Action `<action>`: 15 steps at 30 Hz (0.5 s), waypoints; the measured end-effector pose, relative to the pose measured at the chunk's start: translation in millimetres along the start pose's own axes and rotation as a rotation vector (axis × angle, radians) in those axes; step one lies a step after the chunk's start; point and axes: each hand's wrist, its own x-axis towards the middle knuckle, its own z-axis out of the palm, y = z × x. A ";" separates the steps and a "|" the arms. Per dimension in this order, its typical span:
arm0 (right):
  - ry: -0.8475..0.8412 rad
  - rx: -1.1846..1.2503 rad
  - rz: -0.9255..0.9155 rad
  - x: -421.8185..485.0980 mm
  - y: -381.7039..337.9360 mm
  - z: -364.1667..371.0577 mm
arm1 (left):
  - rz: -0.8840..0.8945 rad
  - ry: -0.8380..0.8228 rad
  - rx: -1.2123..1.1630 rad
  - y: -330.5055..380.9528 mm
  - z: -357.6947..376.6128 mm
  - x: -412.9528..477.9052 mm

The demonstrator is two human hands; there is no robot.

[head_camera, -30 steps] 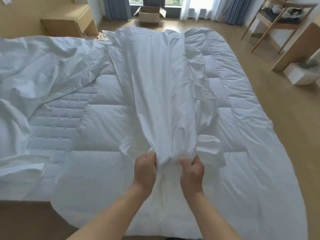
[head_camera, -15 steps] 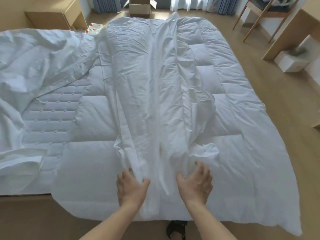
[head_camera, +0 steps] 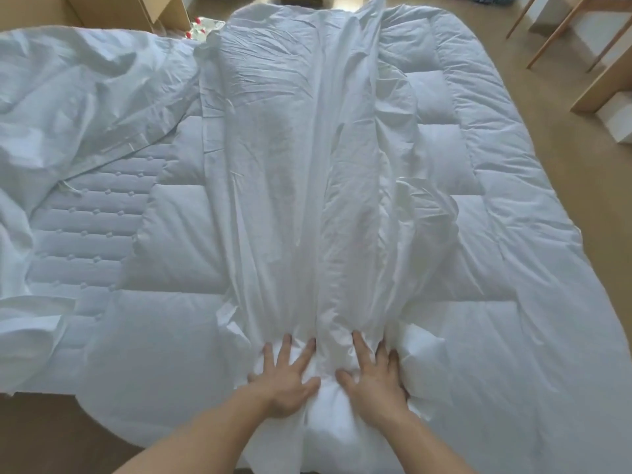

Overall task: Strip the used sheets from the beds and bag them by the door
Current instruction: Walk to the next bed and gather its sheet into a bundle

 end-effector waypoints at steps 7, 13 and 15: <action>-0.062 -0.254 -0.128 38.8 -50.3 -99.3 | 0.025 0.288 -0.022 20.7 -120.6 22.2; 0.392 -0.170 -0.185 112.3 -92.5 -193.3 | -0.110 0.776 -0.200 30.3 -208.9 63.6; 0.396 -0.099 -0.144 143.7 -98.4 -213.6 | -0.195 0.805 -0.252 21.6 -229.7 79.4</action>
